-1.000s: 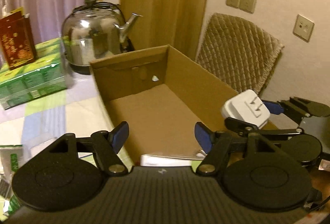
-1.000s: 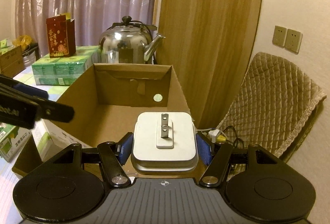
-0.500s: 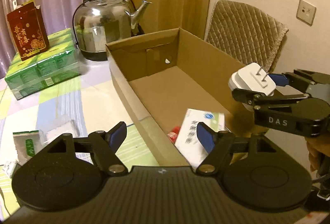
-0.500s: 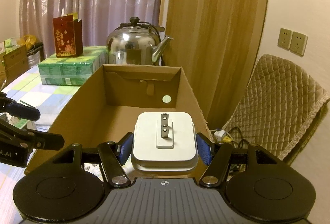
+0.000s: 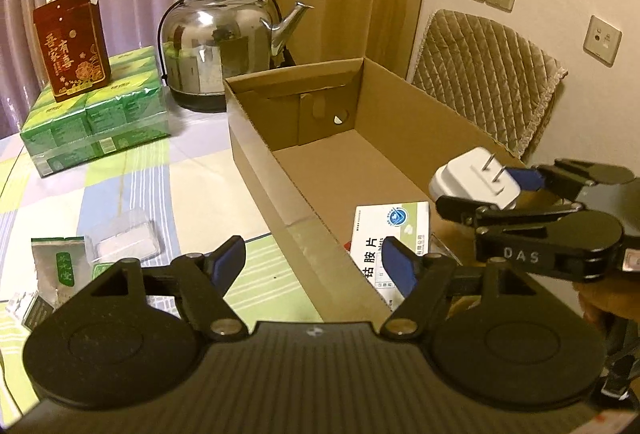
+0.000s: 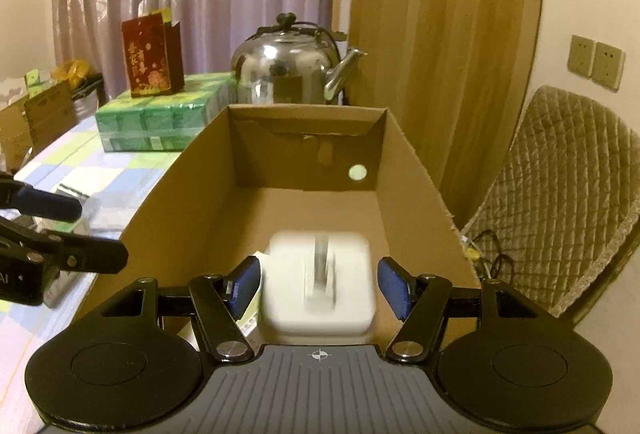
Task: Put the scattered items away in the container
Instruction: 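Open both tools to release the medicine box and plug into the box, then move both tools back toward the remaining items on the table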
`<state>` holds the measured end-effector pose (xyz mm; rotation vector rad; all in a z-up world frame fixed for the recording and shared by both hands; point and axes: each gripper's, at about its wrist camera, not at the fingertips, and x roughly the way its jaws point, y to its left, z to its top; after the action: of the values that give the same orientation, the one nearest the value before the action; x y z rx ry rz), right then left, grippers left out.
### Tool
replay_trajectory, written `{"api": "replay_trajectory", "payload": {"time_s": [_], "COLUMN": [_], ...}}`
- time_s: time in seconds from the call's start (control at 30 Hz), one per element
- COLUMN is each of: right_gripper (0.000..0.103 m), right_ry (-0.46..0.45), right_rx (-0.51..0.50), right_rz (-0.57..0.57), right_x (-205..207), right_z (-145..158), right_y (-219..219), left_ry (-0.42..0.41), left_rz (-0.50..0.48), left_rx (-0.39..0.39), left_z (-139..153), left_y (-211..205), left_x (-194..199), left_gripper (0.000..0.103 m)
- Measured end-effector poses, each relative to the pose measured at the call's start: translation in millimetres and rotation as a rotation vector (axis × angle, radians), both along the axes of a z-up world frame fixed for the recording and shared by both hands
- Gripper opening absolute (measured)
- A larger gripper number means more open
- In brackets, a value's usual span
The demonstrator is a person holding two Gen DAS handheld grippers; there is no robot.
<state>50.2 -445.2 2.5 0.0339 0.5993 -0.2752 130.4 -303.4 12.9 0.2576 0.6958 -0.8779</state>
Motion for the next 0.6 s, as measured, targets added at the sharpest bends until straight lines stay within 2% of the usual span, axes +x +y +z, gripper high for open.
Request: {"api": "replay_trajectory", "payload": {"time_s": [0.3, 0.4, 0.6], "right_gripper": [0.072, 0.078, 0.083], "right_ry": [-0.025, -0.042, -0.071], "right_rx": [-0.017, -0.024, -0.038], "right_rz": [0.0, 0.0, 0.014], "right_x": [-9.9, -17.4, -34.6], "right_z": [10.5, 16.0, 30.3], "right_y": [10.1, 18.3, 39.5], "left_ry": [0.017, 0.022, 0.03], "left_rz": [0.034, 0.048, 0.084], "left_rx": [-0.015, -0.025, -0.044], "left_z": [0.6, 3.3, 10.5], "left_y": [17.9, 27.9, 54.6], "left_x": [-2.7, -6.0, -17.8], "left_gripper": [0.074, 0.074, 0.077]}}
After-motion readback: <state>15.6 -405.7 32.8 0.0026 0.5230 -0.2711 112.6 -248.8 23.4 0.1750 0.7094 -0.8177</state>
